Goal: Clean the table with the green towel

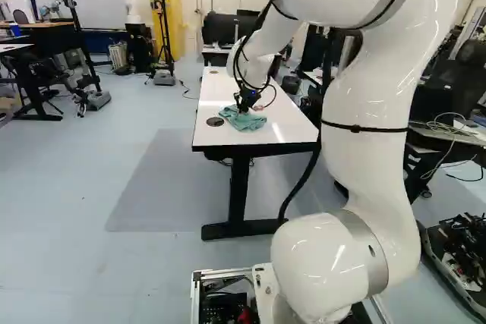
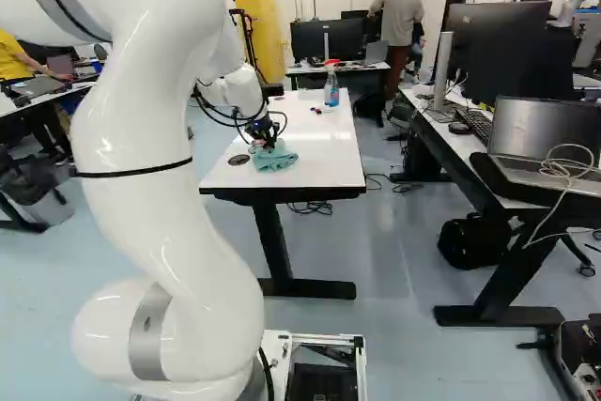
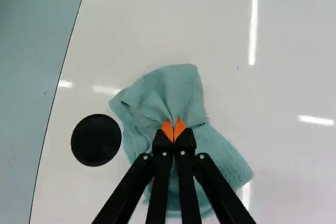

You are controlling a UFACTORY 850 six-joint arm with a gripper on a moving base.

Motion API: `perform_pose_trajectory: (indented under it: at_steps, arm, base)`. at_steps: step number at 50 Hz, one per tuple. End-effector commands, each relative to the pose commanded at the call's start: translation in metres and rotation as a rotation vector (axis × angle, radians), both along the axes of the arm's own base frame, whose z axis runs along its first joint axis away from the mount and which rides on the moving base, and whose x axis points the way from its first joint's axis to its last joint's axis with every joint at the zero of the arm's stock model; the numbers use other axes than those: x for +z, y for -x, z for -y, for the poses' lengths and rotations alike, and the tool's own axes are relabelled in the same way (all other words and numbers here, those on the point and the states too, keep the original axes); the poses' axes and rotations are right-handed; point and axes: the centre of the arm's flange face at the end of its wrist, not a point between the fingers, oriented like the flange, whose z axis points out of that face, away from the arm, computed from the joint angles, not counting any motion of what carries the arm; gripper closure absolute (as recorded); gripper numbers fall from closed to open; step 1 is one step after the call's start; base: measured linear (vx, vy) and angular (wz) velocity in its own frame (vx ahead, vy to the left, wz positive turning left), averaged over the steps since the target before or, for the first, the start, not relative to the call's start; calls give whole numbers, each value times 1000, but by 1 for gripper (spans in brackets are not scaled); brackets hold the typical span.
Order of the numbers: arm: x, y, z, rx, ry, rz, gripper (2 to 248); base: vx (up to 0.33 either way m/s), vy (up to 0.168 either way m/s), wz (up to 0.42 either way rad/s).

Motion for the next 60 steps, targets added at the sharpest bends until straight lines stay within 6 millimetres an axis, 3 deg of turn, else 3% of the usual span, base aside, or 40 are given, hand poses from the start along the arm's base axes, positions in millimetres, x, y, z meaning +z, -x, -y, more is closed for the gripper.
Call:
perform_pose_trajectory:
  at_steps: [22,60]
  arm:
    - [28,43,30,-50,-2,32,228]
    - [28,104,72,-135,0,18,228]
  base:
    - [0,0,0]
    - [0,0,0]
